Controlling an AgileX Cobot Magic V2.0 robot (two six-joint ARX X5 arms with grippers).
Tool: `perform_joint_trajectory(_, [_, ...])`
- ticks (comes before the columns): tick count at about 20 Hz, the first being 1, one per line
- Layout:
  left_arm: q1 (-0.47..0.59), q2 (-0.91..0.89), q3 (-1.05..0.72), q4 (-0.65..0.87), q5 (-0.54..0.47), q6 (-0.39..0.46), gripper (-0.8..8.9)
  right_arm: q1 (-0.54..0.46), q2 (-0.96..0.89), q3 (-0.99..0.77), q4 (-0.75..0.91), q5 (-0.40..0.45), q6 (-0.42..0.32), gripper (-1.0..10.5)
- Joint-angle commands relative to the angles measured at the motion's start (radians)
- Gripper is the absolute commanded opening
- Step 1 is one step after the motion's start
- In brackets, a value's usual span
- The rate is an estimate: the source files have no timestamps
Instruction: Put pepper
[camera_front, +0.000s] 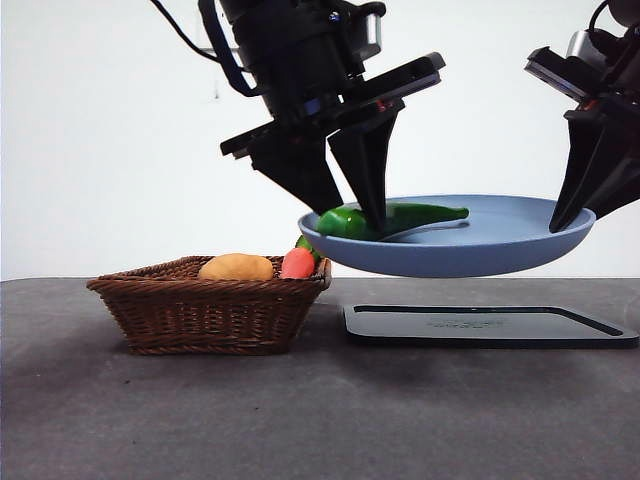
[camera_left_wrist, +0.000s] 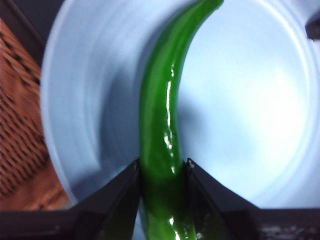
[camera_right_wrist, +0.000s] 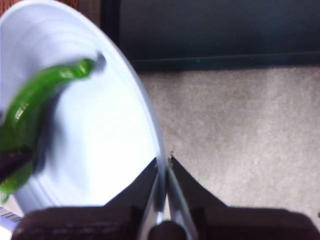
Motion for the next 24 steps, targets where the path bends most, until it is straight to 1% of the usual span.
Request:
perform_joint_trajectory(1, [-0.012,0.016,0.016,0.042,-0.008,0.014,1.28,0.003,0.007,0.02,0.007,-0.057,0.011,0.1])
perform_joint_trajectory(2, [-0.012,0.016,0.016,0.045,-0.008,0.014,1.28,0.003,0.007,0.02,0.006,-0.076,0.011,0.1])
perform_joint_trajectory(5, [-0.017,0.016,0.016,0.032,-0.005,0.014,1.3,0.003,0.007,0.02,0.006,-0.076,0.011,0.1])
perform_joint_trajectory(6, [-0.017,0.016,0.016,0.032,-0.005,0.014,1.44,0.003,0.007,0.02,0.005,-0.075,0.011,0.1])
perform_joint_trajectory(9, [-0.017,0.014,0.016,0.029,-0.004,0.014,2.55,0.003,0.007,0.02,0.004,-0.075,0.01,0.1])
perform_joint_trajectory(10, [-0.017,0.011,0.016,0.026,-0.002,0.014,2.69,0.003,0.007,0.02,0.004,-0.075,0.01,0.1])
perform_joint_trajectory(14, [-0.016,-0.03,0.019,0.019,-0.002,0.015,2.74,0.002,0.007,0.02,0.004,-0.073,0.005,0.1])
perform_joint_trajectory(19, [-0.016,-0.16,0.029,-0.001,-0.003,0.036,2.74,-0.003,0.007,0.02,0.024,-0.067,0.007,0.1])
perform_joint_trajectory(21, [-0.016,-0.229,0.029,-0.016,-0.003,0.053,2.74,-0.022,0.007,0.02,0.059,-0.066,0.027,0.1])
perform_joint_trajectory(24, [-0.016,-0.34,0.029,-0.051,-0.004,0.057,2.73,-0.071,0.019,0.02,0.154,-0.064,0.085,0.1])
